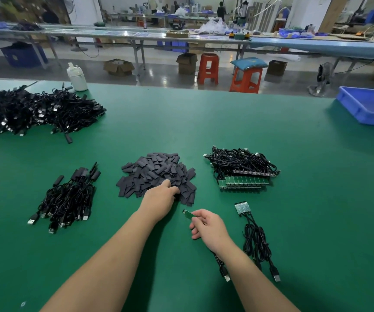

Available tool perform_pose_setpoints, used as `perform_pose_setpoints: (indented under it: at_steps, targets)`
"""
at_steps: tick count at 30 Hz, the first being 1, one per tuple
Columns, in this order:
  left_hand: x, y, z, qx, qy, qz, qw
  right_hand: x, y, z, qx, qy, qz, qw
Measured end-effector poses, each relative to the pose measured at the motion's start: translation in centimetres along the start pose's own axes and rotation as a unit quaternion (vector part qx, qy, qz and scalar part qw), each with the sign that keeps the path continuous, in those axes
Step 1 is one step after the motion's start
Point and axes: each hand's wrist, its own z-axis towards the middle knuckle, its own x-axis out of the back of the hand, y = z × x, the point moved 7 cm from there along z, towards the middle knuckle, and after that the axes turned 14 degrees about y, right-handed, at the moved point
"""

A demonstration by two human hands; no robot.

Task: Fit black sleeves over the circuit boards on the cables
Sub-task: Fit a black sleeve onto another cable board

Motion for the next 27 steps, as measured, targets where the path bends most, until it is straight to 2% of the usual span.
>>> perform_pose_setpoints:
  at_steps: [4,8,11,13,17,19,27]
  targets:
    - [1.1,0.4,-0.2,0.008,0.055,-0.056,0.997,0.1,-0.1,-0.1,0.001,0.004,-0.006,1.000]
    - [3.3,1.1,-1.0,0.084,0.140,-0.228,0.960,0.1,-0.3,-0.1,-0.011,-0.003,0.004,1.000]
    - [3.4,1.4,-3.0,0.142,0.103,-0.324,0.930,0.2,-0.5,-0.2,-0.017,-0.009,0.010,1.000]
    - [3.1,1.4,-4.7,0.128,0.071,-0.293,0.945,0.2,-0.7,-0.4,-0.017,-0.013,0.012,1.000]
    - [2.5,0.5,-7.6,0.028,0.047,-0.159,0.986,0.5,-1.0,-0.8,-0.026,-0.022,0.028,0.999]
    - [1.8,0.0,-8.6,0.007,0.021,-0.133,0.991,0.8,-1.2,-1.0,-0.030,-0.025,0.036,0.999]
    - [1.8,-1.1,-8.7,0.008,0.001,-0.106,0.994,0.7,-1.1,-1.2,-0.046,-0.048,0.064,0.996]
